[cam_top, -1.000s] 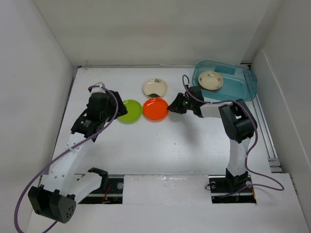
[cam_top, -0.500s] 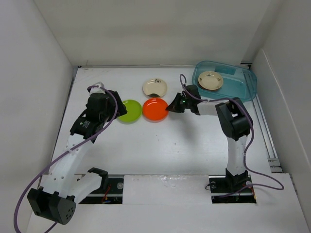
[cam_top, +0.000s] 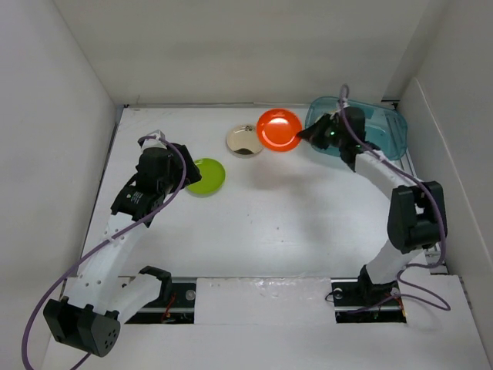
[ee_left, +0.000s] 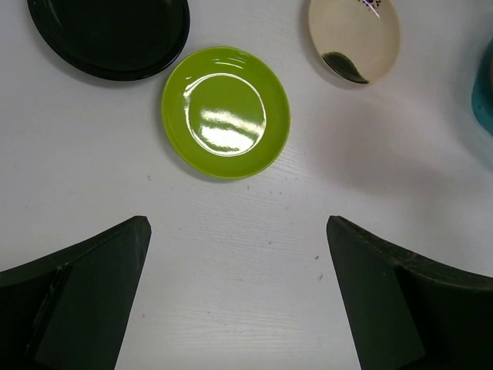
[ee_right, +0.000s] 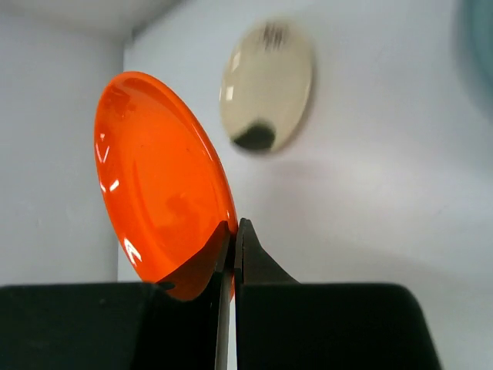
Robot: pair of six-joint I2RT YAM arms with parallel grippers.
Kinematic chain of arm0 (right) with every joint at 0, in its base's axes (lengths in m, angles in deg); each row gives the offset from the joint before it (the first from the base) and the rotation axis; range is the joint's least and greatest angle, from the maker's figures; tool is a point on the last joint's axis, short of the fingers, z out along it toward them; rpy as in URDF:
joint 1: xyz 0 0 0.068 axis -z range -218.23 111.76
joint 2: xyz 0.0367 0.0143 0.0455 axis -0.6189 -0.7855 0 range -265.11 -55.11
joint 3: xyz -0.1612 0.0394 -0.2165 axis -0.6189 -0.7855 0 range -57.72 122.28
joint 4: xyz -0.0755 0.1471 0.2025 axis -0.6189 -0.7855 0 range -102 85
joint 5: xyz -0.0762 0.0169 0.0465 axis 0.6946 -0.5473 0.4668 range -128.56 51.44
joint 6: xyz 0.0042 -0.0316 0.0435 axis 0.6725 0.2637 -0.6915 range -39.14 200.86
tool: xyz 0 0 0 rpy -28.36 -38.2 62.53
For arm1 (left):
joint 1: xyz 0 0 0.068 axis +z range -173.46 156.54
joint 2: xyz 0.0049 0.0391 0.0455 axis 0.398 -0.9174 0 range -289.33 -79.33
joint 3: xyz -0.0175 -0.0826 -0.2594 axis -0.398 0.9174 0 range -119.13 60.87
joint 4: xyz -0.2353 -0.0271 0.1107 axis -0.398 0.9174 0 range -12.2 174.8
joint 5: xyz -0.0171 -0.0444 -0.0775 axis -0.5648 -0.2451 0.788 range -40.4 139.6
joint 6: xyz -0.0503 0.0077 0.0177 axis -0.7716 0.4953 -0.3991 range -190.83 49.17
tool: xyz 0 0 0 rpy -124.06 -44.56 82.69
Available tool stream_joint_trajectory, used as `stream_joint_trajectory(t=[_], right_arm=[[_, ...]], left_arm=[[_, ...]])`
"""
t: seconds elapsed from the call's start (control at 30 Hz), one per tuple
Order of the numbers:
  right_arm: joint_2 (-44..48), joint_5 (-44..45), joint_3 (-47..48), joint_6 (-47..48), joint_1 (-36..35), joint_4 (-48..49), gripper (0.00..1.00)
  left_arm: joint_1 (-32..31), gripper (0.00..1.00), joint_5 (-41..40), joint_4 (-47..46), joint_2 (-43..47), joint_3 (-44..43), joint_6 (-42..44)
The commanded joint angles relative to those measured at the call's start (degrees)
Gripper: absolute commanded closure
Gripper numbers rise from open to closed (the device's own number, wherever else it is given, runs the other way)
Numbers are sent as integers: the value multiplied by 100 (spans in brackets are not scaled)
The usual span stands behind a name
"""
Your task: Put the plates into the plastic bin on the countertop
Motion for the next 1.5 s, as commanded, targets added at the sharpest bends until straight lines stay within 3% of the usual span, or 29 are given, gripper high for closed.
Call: stream_joint_trajectory(t=[0.0,0.2,0.53,0.6,0.7,0.73,0.77,1.0,1.1,1.27,1.47], right_arm=[[-103,181,559,81,1014,-101,100],[-974,-293,1088,-226,2247,257,100],[-2011,295,2046,-174,2661,-4,100],[-2170,295,2317,-104,2661,-154,96],[-2294,295,2389,-33,2661,-242,72],[-2294,347,2389,19,2661,-242,50],[-2172,417,2337,19,2661,-242,39],[-687,1050,1617,405,1960,-120,0],[-132,1464,1361,730,1125,-119,0],[-307,1279,1308,732,-315,-119,0],[-1246,1403,1009,-67,-934,732,11]], left_arm=[[38,0,-21,-127,126,-6,72],[38,0,49,-127,73,-6,72],[38,0,154,-127,-32,-6,124],[38,0,155,-179,-32,-6,124],[38,0,155,-180,-85,-6,124],[38,0,155,-180,-85,-6,124],[38,0,155,-180,-85,-6,124],[38,0,208,-180,-85,-6,124],[38,0,208,-180,-85,-6,124],[38,0,14,-128,-85,-6,63],[258,0,120,-127,-261,-6,10]])
